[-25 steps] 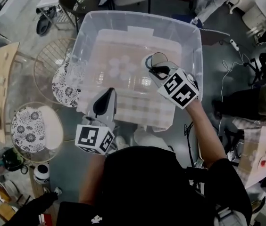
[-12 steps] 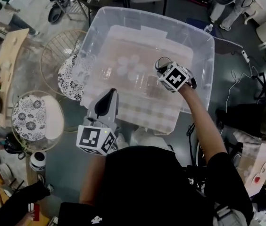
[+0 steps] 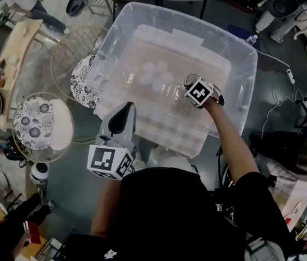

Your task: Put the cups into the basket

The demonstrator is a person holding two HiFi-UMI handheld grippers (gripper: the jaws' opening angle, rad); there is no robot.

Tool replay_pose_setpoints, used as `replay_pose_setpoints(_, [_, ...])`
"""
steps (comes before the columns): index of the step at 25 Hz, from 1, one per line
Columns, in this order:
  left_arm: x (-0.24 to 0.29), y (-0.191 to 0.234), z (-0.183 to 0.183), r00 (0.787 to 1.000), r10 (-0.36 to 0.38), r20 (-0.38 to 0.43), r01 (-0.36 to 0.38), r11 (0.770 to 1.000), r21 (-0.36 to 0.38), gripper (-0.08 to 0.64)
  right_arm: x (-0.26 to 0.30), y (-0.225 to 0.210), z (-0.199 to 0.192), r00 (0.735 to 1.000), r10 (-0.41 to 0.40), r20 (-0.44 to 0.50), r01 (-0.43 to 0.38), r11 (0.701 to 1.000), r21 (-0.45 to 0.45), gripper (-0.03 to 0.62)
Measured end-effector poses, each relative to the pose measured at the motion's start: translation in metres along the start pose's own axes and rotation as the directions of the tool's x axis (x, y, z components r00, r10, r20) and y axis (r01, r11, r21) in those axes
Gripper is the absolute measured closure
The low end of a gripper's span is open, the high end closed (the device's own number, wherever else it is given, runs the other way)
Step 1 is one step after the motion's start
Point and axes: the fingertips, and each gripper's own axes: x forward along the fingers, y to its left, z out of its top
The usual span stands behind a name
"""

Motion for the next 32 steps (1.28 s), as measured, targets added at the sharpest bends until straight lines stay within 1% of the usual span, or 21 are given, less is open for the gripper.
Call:
replay_pose_setpoints(3, [-0.003, 0.001, -0.001, 1.000, 0.021, -0.002, -0.021, 1.000, -0.001, 0.554, 0.013, 0.005, -0.010, 1.000, 0.017, -0.025, -0.017, 1.000, -0.007, 0.552])
replay_pose_setpoints(5, [-0.004, 0.003, 0.001, 0.999, 0.036, -0.002, -0.036, 0.999, 0.002, 0.554, 0.018, 0.001, -0.012, 1.000, -0.007, -0.027, 0.006, 0.999, -0.031, 0.554])
replay_pose_setpoints(7, [-0.006, 0.003, 0.002, 0.999, 0.049, -0.001, -0.049, 0.999, 0.001, 0.554, 0.023, 0.002, -0.015, 0.999, -0.010, -0.031, 0.009, 0.999, -0.045, 0.552])
replay_pose_setpoints(12, [-0.012, 0.006, 0.004, 0.997, 0.080, 0.000, -0.080, 0.997, 0.005, 0.554, 0.036, 0.012, -0.018, 0.999, 0.024, -0.041, -0.027, 0.997, -0.078, 0.551])
replay_pose_setpoints(14, [-0.015, 0.008, 0.005, 0.996, 0.091, 0.002, -0.091, 0.996, 0.008, 0.554, 0.038, 0.015, -0.014, 0.999, 0.036, -0.030, -0.039, 0.995, -0.097, 0.552])
replay_pose_setpoints(18, [-0.018, 0.012, 0.004, 0.995, 0.098, 0.002, -0.098, 0.995, 0.008, 0.554, 0.042, 0.020, -0.011, 0.998, 0.048, -0.029, -0.051, 0.991, -0.124, 0.551])
replay_pose_setpoints(22, [-0.019, 0.012, 0.003, 0.995, 0.095, 0.004, -0.095, 0.995, 0.005, 0.554, 0.044, 0.022, -0.016, 0.998, 0.027, -0.058, -0.035, 0.989, -0.141, 0.548])
replay_pose_setpoints(24, [-0.019, 0.011, 0.004, 0.996, 0.090, 0.007, -0.090, 0.996, 0.006, 0.554, 0.041, 0.019, -0.015, 0.998, 0.019, -0.052, -0.025, 0.992, -0.121, 0.520])
replay_pose_setpoints(25, [-0.019, 0.011, 0.005, 0.996, 0.089, 0.011, -0.089, 0.996, 0.006, 0.554, 0.040, 0.020, -0.018, 0.998, 0.033, -0.059, -0.038, 0.996, -0.086, 0.511])
replay_pose_setpoints(27, [-0.021, 0.011, 0.007, 0.996, 0.088, 0.018, -0.088, 0.996, 0.006, 0.554, 0.039, 0.033, -0.023, 0.991, 0.111, -0.069, -0.112, 0.994, -0.014, 0.499])
replay_pose_setpoints(28, [-0.022, 0.011, 0.007, 0.996, 0.088, 0.021, -0.088, 0.996, 0.005, 0.554, 0.038, 0.034, -0.024, 0.990, 0.126, -0.065, -0.126, 0.992, -0.006, 0.499])
replay_pose_setpoints(30, [-0.024, 0.013, 0.007, 0.995, 0.091, 0.028, -0.091, 0.996, 0.002, 0.554, 0.035, 0.029, -0.021, 0.993, 0.105, -0.048, -0.106, 0.994, -0.032, 0.499])
replay_pose_setpoints(32, [-0.028, 0.015, 0.006, 0.995, 0.095, 0.030, -0.094, 0.996, -0.003, 0.554, 0.029, 0.031, -0.021, 0.993, 0.111, -0.049, -0.113, 0.993, -0.045, 0.499])
